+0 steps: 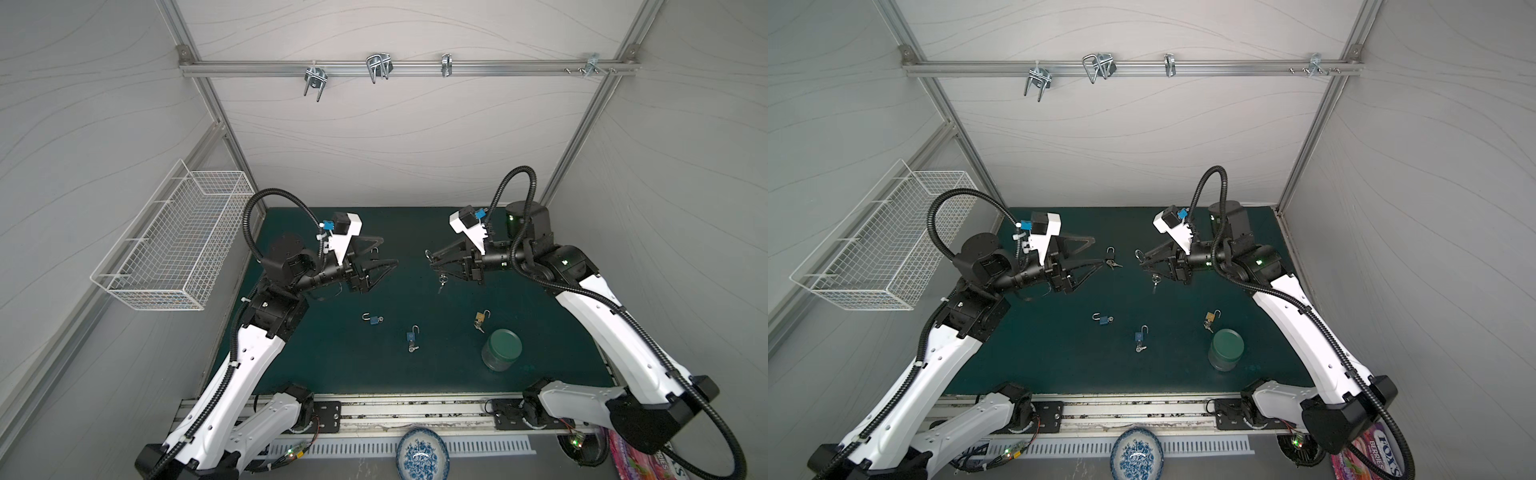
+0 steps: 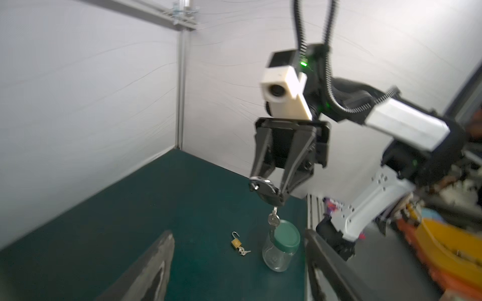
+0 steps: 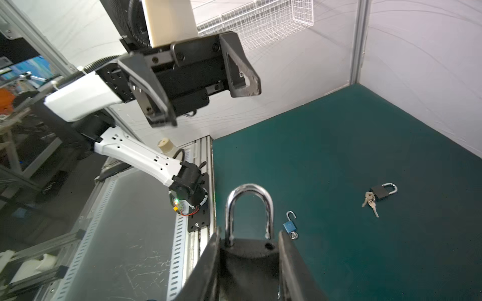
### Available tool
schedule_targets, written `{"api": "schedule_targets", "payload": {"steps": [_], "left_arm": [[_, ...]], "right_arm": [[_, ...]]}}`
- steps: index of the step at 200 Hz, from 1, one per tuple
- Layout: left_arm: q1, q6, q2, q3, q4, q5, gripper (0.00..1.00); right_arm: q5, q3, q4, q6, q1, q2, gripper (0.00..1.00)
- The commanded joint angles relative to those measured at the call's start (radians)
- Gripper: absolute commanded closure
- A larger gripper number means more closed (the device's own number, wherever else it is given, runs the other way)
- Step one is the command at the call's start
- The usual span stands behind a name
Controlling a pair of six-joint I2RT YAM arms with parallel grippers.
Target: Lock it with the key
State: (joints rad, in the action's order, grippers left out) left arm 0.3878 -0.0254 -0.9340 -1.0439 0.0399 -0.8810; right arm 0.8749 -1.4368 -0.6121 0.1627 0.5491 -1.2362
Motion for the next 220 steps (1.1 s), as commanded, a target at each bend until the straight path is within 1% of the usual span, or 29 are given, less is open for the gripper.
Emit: {"api": "schedule_targets", "payload": {"steps": [1,25,35,71,107,145,164,220], "left_arm": [[0.076,0.35,-0.006,-0.058,0.081,-0.12,0.28],[0.101,0.434,-0.073,-0.138,0.188,-0.159,0.28],[0.107,0.456,-0.09,-0.155,0.203,-0.159,0.28],[0.126,0.459,-0.123,-0.189,0.196,-0.216,0.27],[0.157,0.484,-0.15,-0.205,0.236,-0.224,0.28],[0.166,0.484,-0.164,-0.208,0.235,-0.222,0.33],[0.167,0.483,-0.17,-0.214,0.238,-0.223,0.37],[0.167,0.488,-0.169,-0.212,0.238,-0.222,0.59]], "right_arm": [[0.099,-0.062,-0.11,0.079,0.009,-0.025,1.0],[0.093,-0.107,-0.2,0.127,0.039,-0.049,1.0],[0.095,-0.114,-0.219,0.143,0.05,-0.055,1.0],[0.112,-0.143,-0.276,0.162,0.076,-0.076,1.0],[0.134,-0.157,-0.279,0.16,0.097,-0.087,1.0],[0.151,-0.165,-0.284,0.157,0.106,-0.091,1.0],[0.165,-0.168,-0.284,0.152,0.11,-0.092,1.0],[0.16,-0.167,-0.275,0.142,0.112,-0.087,1.0]]}}
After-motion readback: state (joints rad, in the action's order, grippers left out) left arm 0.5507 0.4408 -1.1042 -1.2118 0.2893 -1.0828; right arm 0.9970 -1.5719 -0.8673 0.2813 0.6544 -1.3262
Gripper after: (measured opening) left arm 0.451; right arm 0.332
